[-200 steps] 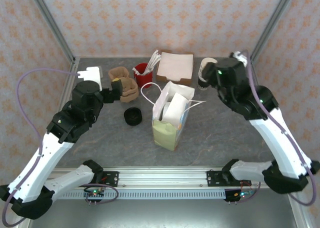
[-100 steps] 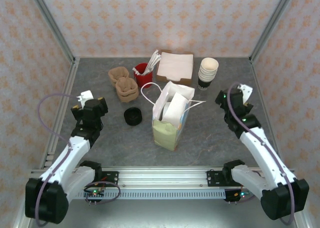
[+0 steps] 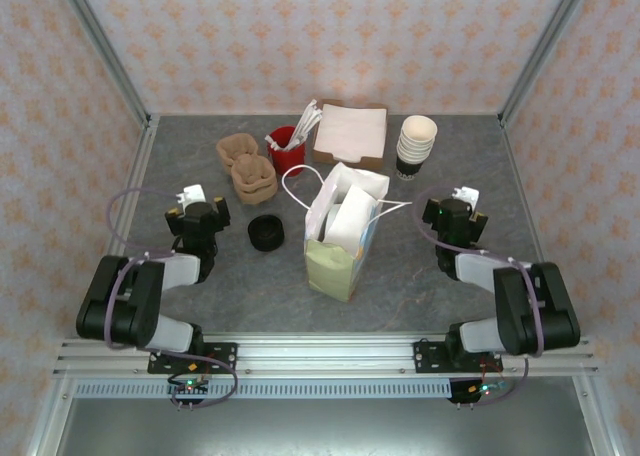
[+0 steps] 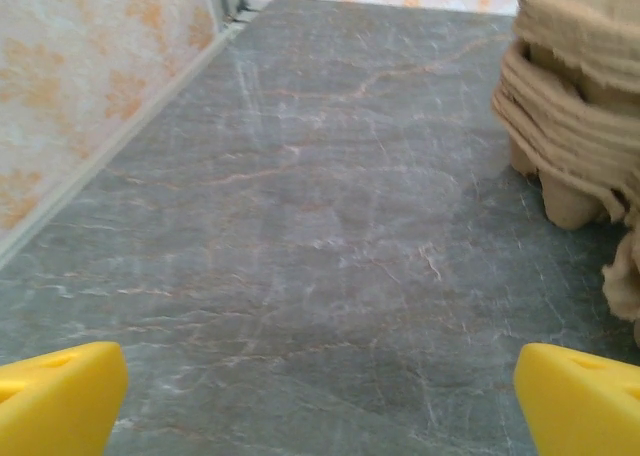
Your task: Pack the takeout coffee
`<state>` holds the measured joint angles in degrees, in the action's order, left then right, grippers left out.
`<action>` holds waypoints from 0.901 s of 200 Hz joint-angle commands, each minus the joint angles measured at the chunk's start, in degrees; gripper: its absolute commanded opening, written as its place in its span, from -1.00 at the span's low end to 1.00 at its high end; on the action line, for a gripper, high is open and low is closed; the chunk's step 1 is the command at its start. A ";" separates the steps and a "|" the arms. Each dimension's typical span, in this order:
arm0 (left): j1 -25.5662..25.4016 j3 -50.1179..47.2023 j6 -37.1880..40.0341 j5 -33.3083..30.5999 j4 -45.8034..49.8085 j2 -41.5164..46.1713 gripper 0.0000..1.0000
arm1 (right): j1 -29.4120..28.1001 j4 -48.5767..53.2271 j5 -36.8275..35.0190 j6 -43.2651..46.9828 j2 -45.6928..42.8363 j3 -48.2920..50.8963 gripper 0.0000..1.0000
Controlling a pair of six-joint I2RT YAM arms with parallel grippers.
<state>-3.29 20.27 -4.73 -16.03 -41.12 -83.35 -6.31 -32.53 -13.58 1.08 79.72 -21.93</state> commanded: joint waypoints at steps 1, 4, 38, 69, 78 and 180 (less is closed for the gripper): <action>0.92 0.90 1.81 3.53 -5.53 -1.04 1.00 | 0.42 -18.08 6.74 5.08 4.64 2.24 0.99; 0.92 1.08 1.95 3.70 -5.78 -1.41 1.00 | 0.50 -19.58 7.41 5.23 5.38 2.72 0.99; 0.85 2.14 2.14 3.60 -4.67 -1.97 1.00 | 1.91 -15.89 7.86 3.79 7.73 -0.19 0.99; -0.16 2.95 3.30 2.82 -3.54 -2.20 1.00 | 2.88 -13.02 8.22 2.43 7.45 -1.52 0.99; -0.17 3.38 3.90 4.43 -2.65 -2.18 1.00 | 2.87 -12.90 8.19 2.43 7.41 -1.52 0.99; -0.23 3.72 4.58 6.05 -2.21 -2.25 1.00 | 2.96 -12.83 8.31 2.43 7.52 -1.65 0.99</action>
<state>-3.01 22.79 -1.37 -10.22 -43.09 -85.41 -3.60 -44.40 -5.91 4.29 87.18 -22.63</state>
